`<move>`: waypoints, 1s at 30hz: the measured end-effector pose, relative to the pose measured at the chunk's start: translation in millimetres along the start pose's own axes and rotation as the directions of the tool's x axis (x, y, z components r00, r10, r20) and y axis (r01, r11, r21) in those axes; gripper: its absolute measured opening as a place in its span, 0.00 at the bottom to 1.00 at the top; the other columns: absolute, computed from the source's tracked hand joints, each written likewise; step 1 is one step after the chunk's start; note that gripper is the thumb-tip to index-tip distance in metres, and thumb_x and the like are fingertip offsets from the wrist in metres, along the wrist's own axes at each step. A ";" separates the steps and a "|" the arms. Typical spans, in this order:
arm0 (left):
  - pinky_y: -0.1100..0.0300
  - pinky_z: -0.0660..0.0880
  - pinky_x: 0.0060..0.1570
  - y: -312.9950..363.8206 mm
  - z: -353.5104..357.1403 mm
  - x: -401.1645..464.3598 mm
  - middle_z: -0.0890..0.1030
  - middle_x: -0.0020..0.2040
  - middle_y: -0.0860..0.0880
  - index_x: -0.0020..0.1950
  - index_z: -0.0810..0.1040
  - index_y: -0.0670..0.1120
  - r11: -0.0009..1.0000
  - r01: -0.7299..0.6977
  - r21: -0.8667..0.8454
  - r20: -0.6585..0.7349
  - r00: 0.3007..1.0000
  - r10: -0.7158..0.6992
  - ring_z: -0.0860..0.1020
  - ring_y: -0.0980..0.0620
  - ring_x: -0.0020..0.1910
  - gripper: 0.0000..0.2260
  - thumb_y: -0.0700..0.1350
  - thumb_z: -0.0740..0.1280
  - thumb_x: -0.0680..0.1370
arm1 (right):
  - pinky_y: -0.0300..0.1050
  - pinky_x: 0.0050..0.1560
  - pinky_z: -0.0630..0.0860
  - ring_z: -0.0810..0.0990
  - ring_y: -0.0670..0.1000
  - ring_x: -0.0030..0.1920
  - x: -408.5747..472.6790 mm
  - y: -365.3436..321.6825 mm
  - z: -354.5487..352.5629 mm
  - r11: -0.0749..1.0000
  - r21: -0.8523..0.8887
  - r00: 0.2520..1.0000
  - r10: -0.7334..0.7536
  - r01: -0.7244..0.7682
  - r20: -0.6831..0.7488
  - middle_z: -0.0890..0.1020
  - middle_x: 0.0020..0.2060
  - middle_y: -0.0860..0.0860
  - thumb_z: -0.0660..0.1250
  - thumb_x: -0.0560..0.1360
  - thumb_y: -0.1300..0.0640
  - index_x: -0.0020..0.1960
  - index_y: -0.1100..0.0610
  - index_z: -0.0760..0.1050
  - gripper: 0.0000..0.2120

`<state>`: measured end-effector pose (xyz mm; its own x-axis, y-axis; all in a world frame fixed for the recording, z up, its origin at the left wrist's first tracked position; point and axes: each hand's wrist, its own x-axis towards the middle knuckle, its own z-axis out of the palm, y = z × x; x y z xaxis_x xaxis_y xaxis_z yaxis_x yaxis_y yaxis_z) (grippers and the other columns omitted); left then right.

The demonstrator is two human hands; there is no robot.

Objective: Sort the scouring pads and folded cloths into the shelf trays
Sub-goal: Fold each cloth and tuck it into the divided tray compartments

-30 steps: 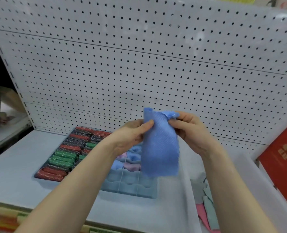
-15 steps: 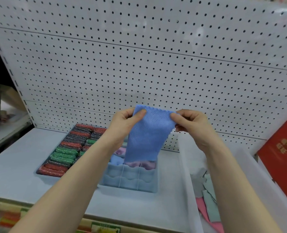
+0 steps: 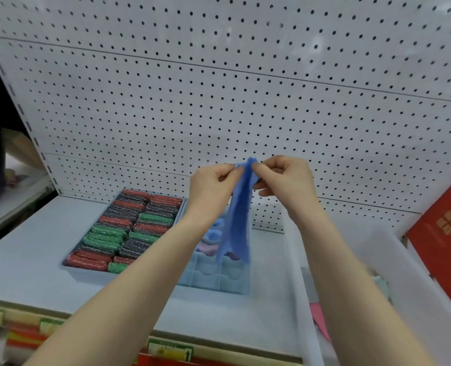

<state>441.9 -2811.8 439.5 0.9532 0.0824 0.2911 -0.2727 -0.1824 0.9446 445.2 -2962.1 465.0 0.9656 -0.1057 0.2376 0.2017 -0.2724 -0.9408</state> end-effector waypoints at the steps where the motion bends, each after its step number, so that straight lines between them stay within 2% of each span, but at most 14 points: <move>1: 0.37 0.78 0.49 3.8 1.7 -2.7 0.80 0.37 0.35 0.42 0.82 0.44 1.000 -0.016 0.015 0.004 1.000 0.016 0.77 0.42 0.34 0.14 0.55 0.67 0.74 | 0.38 0.32 0.78 0.86 0.51 0.34 -1.3 -1.8 2.3 1.000 0.024 1.000 -0.002 0.002 0.014 0.85 0.31 0.52 0.71 0.72 0.56 0.38 0.57 0.82 0.06; 2: 0.37 0.78 0.50 6.5 3.0 -4.7 0.82 0.41 0.36 0.44 0.84 0.50 0.999 -0.031 0.013 0.012 0.999 0.031 0.81 0.37 0.39 0.10 0.54 0.67 0.75 | 0.38 0.33 0.78 0.86 0.51 0.35 -2.2 -3.3 3.9 0.999 0.041 1.000 -0.006 0.005 0.023 0.85 0.32 0.52 0.71 0.73 0.56 0.38 0.56 0.83 0.06; 4: 0.40 0.79 0.51 9.5 2.9 -7.6 0.85 0.43 0.41 0.46 0.84 0.57 0.999 -0.049 -0.014 0.022 0.999 0.049 0.82 0.37 0.47 0.05 0.50 0.68 0.77 | 0.37 0.33 0.77 0.86 0.50 0.36 -2.9 -6.3 5.6 0.998 0.066 1.000 -0.008 0.007 0.016 0.86 0.33 0.52 0.71 0.73 0.57 0.39 0.56 0.84 0.05; 7: 0.59 0.80 0.51 10.8 1.5 -9.3 0.86 0.44 0.53 0.52 0.85 0.54 0.994 -0.050 -0.098 0.080 0.995 0.058 0.85 0.53 0.47 0.08 0.43 0.71 0.76 | 0.38 0.33 0.77 0.86 0.50 0.36 -3.0 -9.6 5.1 0.996 0.089 0.999 -0.014 0.010 0.040 0.86 0.35 0.54 0.71 0.74 0.58 0.42 0.58 0.85 0.05; 9: 0.65 0.79 0.50 10.3 -0.4 -9.7 0.86 0.44 0.56 0.52 0.85 0.55 0.993 -0.065 -0.102 0.077 0.994 0.073 0.84 0.58 0.47 0.10 0.40 0.71 0.76 | 0.37 0.33 0.76 0.85 0.48 0.36 -3.8 -10.1 3.4 0.996 0.082 0.992 -0.032 0.022 0.122 0.86 0.36 0.55 0.71 0.75 0.58 0.44 0.58 0.86 0.06; 12: 0.51 0.79 0.51 7.4 -6.0 -6.8 0.86 0.44 0.46 0.46 0.84 0.58 0.996 -0.081 -0.040 0.019 0.996 0.082 0.80 0.55 0.42 0.12 0.40 0.68 0.78 | 0.36 0.33 0.75 0.83 0.47 0.36 -5.0 -5.3 -4.3 0.988 0.120 0.990 -0.104 0.093 0.094 0.86 0.36 0.52 0.71 0.75 0.55 0.42 0.55 0.86 0.07; 14: 0.45 0.78 0.53 9.2 -11.6 -4.0 0.85 0.47 0.41 0.47 0.84 0.56 0.996 -0.034 -0.088 0.022 0.999 0.036 0.77 0.51 0.42 0.13 0.39 0.65 0.79 | 0.37 0.35 0.75 0.81 0.47 0.36 -1.8 5.5 -15.4 0.979 0.172 0.994 -0.104 0.105 -0.015 0.85 0.35 0.50 0.69 0.76 0.51 0.40 0.52 0.85 0.09; 15: 0.44 0.77 0.55 11.2 -14.8 -2.5 0.85 0.48 0.41 0.48 0.83 0.54 0.990 0.000 -0.143 0.039 0.999 0.005 0.79 0.50 0.44 0.12 0.38 0.64 0.80 | 0.39 0.38 0.76 0.82 0.47 0.40 -0.9 12.2 -20.3 0.982 0.175 0.998 -0.070 0.069 0.000 0.85 0.37 0.49 0.67 0.78 0.48 0.43 0.51 0.84 0.10; 18: 0.51 0.80 0.52 17.6 -22.6 5.8 0.85 0.46 0.49 0.53 0.81 0.46 0.953 0.106 -0.282 0.102 0.992 -0.080 0.82 0.53 0.45 0.09 0.37 0.62 0.81 | 0.47 0.58 0.77 0.81 0.49 0.59 -5.7 36.2 -20.8 0.995 0.087 0.925 0.014 -0.051 0.381 0.84 0.55 0.49 0.59 0.80 0.39 0.60 0.49 0.80 0.19; 20: 0.58 0.81 0.45 21.8 -25.5 11.8 0.84 0.43 0.50 0.55 0.80 0.43 0.927 0.136 -0.350 0.128 0.987 -0.096 0.82 0.55 0.41 0.08 0.36 0.62 0.81 | 0.51 0.65 0.74 0.79 0.52 0.63 -12.8 49.3 -13.1 0.994 0.096 0.842 -0.013 -0.046 0.539 0.82 0.61 0.52 0.60 0.80 0.42 0.64 0.55 0.78 0.21; 22: 0.60 0.81 0.41 25.4 -27.7 16.8 0.83 0.43 0.50 0.54 0.79 0.42 0.900 0.160 -0.405 0.136 0.984 -0.114 0.82 0.55 0.39 0.07 0.36 0.62 0.81 | 0.51 0.63 0.76 0.82 0.53 0.58 -17.6 51.0 -4.1 0.980 0.183 0.852 -0.031 -0.077 0.523 0.84 0.57 0.56 0.65 0.79 0.51 0.59 0.58 0.81 0.15; 25: 0.60 0.81 0.41 21.1 -31.4 22.5 0.84 0.47 0.48 0.54 0.79 0.43 0.841 0.262 -0.474 0.189 0.963 -0.193 0.84 0.53 0.42 0.07 0.42 0.63 0.82 | 0.45 0.49 0.81 0.84 0.51 0.46 -17.1 47.3 1.1 0.956 0.261 0.914 0.018 -0.135 0.405 0.86 0.47 0.55 0.69 0.77 0.57 0.50 0.57 0.85 0.07; 28: 0.58 0.81 0.47 -4.8 -32.4 14.0 0.85 0.51 0.45 0.58 0.79 0.40 0.855 0.453 -0.252 0.375 0.860 -0.345 0.85 0.48 0.49 0.15 0.51 0.68 0.79 | 0.44 0.46 0.81 0.85 0.52 0.44 -16.8 48.5 0.6 0.960 0.222 0.936 0.085 -0.169 0.343 0.87 0.46 0.56 0.69 0.78 0.58 0.51 0.59 0.84 0.07; 30: 0.55 0.81 0.51 -26.1 -26.3 0.0 0.85 0.51 0.43 0.60 0.79 0.37 0.862 0.491 -0.126 0.431 0.810 -0.398 0.84 0.46 0.50 0.15 0.44 0.71 0.77 | 0.47 0.46 0.81 0.85 0.53 0.43 -17.9 53.1 1.7 0.968 0.163 0.943 0.137 -0.193 0.304 0.87 0.45 0.57 0.69 0.78 0.57 0.51 0.61 0.83 0.08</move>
<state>445.6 -2781.2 418.8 0.9369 -0.2830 -0.2053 0.2160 0.0069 0.9764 438.8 -2973.0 410.4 0.9878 0.1541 0.0220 0.0358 -0.0874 -0.9955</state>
